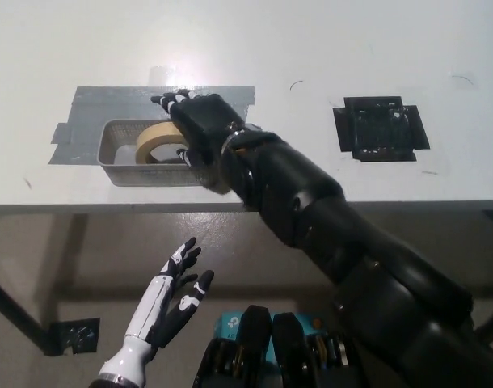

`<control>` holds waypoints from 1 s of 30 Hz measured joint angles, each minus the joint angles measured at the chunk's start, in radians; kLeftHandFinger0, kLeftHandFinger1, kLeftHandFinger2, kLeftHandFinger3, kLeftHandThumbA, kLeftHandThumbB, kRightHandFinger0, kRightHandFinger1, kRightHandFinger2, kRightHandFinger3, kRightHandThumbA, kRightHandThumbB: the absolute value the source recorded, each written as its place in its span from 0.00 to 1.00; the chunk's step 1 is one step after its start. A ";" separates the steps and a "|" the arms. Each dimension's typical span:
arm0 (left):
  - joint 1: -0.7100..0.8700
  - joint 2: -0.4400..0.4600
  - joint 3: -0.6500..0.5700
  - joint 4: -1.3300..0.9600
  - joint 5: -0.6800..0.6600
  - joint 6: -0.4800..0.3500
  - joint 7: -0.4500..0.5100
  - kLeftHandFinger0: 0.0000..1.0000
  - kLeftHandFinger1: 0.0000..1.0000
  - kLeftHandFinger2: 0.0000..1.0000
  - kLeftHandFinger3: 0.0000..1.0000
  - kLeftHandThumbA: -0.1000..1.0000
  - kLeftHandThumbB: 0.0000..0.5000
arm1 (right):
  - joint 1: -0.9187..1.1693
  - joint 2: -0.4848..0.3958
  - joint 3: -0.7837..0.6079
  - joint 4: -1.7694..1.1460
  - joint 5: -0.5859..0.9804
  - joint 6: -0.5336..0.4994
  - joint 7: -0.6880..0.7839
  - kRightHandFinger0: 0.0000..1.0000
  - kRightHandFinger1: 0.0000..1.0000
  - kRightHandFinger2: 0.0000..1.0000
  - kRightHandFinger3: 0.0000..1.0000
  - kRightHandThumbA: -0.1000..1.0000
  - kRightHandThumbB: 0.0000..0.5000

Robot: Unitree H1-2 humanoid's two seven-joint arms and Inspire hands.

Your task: The robot picks the tape placed on the black area with right hand and places it in the small grey container.

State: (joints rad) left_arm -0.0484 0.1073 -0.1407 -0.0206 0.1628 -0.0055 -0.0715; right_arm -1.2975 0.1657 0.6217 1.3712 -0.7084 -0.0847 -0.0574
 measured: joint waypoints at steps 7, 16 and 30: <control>0.000 0.002 0.000 0.005 0.000 0.001 -0.002 0.91 1.00 1.00 1.00 0.75 0.03 | 0.000 -0.086 -0.098 -0.160 0.059 0.025 0.151 1.00 1.00 1.00 1.00 0.74 1.00; 0.001 0.002 -0.001 0.020 0.000 0.003 -0.002 0.91 1.00 1.00 1.00 0.76 0.09 | 0.000 -0.194 -0.243 -0.319 0.174 0.122 0.348 1.00 1.00 1.00 1.00 0.67 1.00; 0.003 0.002 0.000 0.033 0.000 0.009 -0.002 1.00 1.00 1.00 1.00 0.98 0.21 | 0.147 -0.377 -0.379 -0.732 0.322 0.246 0.530 1.00 1.00 1.00 1.00 1.00 0.67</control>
State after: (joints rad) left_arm -0.0458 0.1094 -0.1409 0.0128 0.1627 0.0031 -0.0739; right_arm -1.1502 -0.2114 0.2430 0.6396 -0.3862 0.1613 0.4724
